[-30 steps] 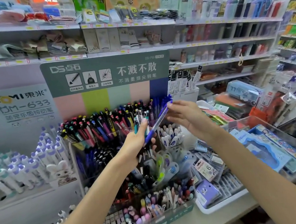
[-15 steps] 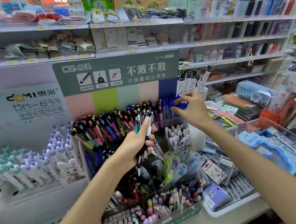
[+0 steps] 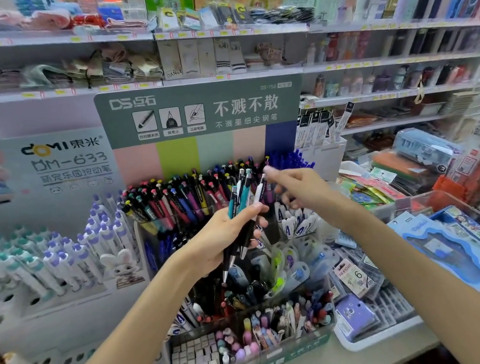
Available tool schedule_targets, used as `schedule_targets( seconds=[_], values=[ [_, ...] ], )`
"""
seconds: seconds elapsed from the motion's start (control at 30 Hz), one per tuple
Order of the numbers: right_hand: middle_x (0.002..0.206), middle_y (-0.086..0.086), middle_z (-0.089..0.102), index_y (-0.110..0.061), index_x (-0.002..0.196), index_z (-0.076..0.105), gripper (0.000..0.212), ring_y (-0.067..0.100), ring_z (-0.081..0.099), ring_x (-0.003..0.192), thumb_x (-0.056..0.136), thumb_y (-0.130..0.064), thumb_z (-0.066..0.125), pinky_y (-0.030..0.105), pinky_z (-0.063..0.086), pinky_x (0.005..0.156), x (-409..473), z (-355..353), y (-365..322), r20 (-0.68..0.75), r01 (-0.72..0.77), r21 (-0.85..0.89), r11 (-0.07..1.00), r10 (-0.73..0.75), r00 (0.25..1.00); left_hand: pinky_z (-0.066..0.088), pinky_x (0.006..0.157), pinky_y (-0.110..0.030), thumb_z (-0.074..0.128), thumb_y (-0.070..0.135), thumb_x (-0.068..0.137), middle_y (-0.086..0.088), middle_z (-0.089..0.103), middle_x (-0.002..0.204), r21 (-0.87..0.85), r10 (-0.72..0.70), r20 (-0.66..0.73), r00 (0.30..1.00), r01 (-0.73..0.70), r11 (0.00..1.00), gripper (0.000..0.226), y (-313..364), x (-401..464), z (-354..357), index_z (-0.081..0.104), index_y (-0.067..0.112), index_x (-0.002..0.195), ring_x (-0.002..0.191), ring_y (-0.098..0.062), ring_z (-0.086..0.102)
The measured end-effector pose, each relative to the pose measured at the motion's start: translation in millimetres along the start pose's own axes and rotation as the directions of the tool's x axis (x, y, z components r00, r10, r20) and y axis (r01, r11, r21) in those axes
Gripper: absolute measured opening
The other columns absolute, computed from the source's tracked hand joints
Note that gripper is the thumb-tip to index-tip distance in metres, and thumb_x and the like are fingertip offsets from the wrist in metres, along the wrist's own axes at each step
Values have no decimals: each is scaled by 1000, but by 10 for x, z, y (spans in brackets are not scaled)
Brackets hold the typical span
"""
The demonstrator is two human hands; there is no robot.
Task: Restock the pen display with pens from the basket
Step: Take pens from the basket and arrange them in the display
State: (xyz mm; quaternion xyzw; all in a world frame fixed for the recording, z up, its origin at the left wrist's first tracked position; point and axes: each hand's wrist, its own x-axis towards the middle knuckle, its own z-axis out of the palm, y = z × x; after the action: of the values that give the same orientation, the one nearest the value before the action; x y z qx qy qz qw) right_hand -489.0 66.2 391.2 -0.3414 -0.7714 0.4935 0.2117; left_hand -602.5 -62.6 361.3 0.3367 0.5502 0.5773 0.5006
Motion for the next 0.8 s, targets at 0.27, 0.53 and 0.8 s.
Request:
schedule_targets(
  seconds=[0.27, 0.53, 0.8],
  values=[
    [82, 6, 63, -11, 99, 70, 19, 8, 58, 69, 96, -20, 52, 16, 51, 62, -72, 46, 9, 28, -15, 394, 919, 4, 1000, 58, 64, -21, 55, 30, 95, -9, 75, 95, -120, -29, -179, 983, 8, 993, 26, -28, -31, -11, 65, 10, 108, 79, -15, 73],
    [89, 9, 66, -16, 99, 66, 16, 20, 66, 75, 98, -22, 51, 24, 56, 67, 163, -224, 3, -635, 326, -141, 935, -338, 695, 42, 40, -13, 55, 27, 95, 9, 67, 60, -119, 32, -432, 901, -92, 989, 18, 100, -159, -440, 67, 13, 97, 45, 0, 54],
    [86, 0, 67, -12, 107, 66, 22, 16, 65, 78, 88, -22, 67, 32, 54, 76, 328, 84, 210, -340, 275, -253, 928, -352, 872, 35, 36, -13, 56, 30, 95, 9, 64, 56, -113, -9, -414, 910, -41, 993, 21, 34, -180, -441, 66, 12, 95, 42, -1, 48]
  ],
)
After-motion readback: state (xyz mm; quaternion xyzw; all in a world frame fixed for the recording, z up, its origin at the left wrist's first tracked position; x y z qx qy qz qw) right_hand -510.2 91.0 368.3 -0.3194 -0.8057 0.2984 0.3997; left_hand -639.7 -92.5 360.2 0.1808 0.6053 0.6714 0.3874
